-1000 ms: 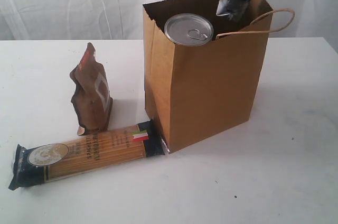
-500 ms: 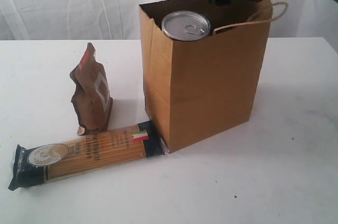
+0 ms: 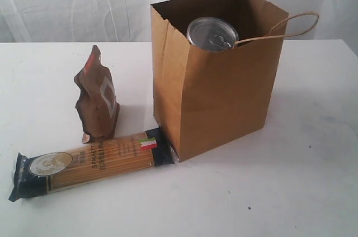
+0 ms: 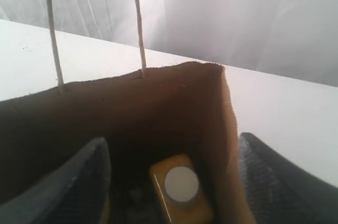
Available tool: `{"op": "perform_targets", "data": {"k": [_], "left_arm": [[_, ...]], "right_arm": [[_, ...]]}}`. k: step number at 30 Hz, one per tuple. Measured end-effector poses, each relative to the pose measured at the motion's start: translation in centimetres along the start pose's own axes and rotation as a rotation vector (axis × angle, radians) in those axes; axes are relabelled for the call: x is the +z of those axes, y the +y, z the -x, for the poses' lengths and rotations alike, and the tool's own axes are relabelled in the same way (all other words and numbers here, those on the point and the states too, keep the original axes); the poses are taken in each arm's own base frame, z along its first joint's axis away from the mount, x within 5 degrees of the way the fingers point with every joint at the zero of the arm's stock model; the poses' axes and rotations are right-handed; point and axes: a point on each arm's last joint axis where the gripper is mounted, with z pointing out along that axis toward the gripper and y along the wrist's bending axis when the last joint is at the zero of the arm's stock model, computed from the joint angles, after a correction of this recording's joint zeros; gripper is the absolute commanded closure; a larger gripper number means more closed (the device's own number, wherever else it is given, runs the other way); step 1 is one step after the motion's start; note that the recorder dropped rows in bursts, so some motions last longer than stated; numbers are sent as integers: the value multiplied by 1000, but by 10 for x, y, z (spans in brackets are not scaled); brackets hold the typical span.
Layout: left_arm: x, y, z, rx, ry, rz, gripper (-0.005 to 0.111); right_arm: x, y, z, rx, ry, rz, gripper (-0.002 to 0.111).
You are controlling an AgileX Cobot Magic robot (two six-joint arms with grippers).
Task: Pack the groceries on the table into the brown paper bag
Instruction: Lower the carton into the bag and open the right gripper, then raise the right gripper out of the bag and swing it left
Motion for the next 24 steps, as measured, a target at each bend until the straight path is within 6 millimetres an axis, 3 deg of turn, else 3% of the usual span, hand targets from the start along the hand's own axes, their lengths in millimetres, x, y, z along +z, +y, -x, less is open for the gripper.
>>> {"op": "perform_targets", "data": {"k": [13,18,24], "left_arm": [[0,0,0,0,0,0,107],[0,0,0,0,0,0,107],[0,0,0,0,0,0,107]], "right_arm": [[-17,-2,2,4,1,-7,45],[-65,-23,14,48,-96,-50,45],[-113,-40,9,55,-83,-109,45]]}}
